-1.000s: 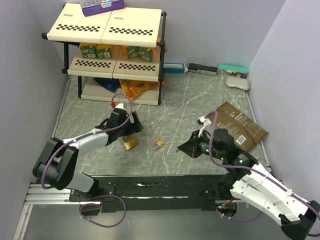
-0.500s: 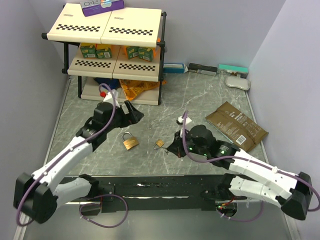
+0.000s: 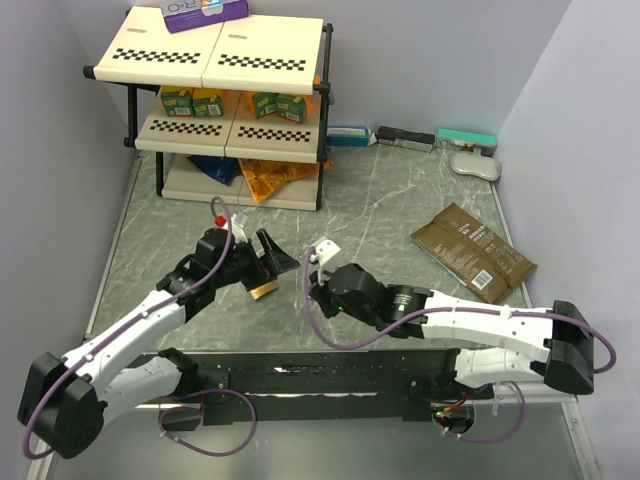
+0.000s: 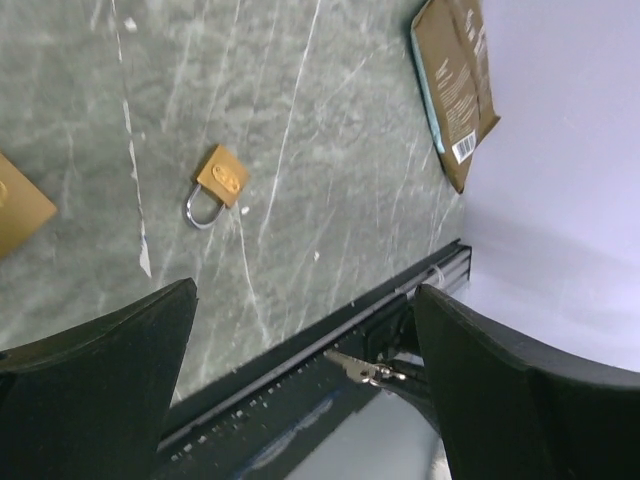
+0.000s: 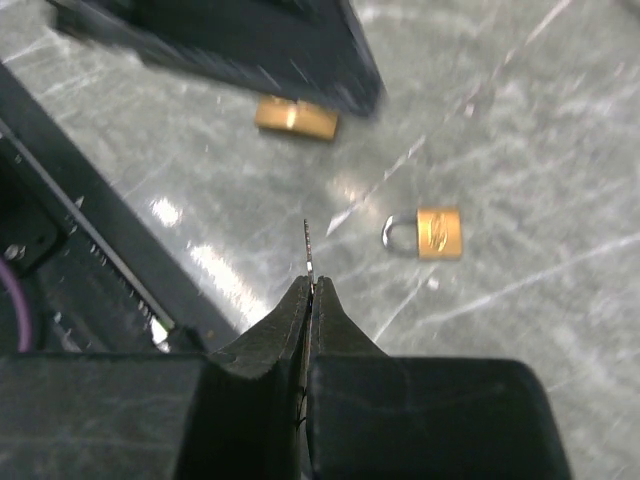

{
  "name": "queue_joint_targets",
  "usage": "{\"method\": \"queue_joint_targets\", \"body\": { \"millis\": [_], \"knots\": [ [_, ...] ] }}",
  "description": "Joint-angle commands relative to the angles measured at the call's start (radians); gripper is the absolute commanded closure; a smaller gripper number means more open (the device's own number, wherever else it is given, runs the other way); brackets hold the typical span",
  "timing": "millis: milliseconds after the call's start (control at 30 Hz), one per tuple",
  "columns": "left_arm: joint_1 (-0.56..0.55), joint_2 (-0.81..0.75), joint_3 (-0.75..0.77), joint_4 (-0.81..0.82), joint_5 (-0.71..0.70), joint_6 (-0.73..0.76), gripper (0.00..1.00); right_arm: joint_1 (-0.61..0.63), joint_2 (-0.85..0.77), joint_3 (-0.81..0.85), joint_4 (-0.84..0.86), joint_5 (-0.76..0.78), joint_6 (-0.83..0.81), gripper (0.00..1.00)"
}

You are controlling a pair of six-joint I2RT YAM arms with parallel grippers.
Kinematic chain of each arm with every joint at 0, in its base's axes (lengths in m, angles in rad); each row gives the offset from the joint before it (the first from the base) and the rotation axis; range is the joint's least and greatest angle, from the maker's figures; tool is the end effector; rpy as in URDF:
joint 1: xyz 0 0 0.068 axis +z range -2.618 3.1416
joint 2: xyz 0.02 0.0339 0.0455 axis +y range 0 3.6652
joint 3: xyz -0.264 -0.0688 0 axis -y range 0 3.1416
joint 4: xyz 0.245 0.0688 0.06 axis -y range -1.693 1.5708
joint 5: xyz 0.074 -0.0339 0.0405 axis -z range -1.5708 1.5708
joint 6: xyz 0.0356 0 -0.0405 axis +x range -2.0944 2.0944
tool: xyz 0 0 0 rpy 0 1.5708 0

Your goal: Unlock with the key

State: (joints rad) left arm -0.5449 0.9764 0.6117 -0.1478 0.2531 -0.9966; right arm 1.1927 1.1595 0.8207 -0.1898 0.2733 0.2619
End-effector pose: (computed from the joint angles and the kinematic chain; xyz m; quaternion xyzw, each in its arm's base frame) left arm 0.1809 -0.1201 0.2477 -0.1297 0.8489 -0.4270 0.2833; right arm 0.1045 0.2371 0.2760 -0.3250 0.7982 0.2397 0.4469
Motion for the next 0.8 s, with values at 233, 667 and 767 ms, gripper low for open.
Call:
{"method": "queue_joint_targets", "body": {
  "millis": [233,667,767],
  "knots": [
    [-0.006,0.093,0.141,-0.108,0.158,-0.085,0.09,0.082,0.115,0.104,0.127,0.290,-0.180,1.00],
    [-0.038,0.174,0.171,-0.134,0.221,-0.079,0.28,0.125,0.155,0.092,0.213,0.415,-0.286,1.00],
    [-0.043,0.182,0.194,-0.150,0.207,-0.070,0.34,0.130,0.167,0.095,0.217,0.417,-0.300,1.00]
  ]
}}
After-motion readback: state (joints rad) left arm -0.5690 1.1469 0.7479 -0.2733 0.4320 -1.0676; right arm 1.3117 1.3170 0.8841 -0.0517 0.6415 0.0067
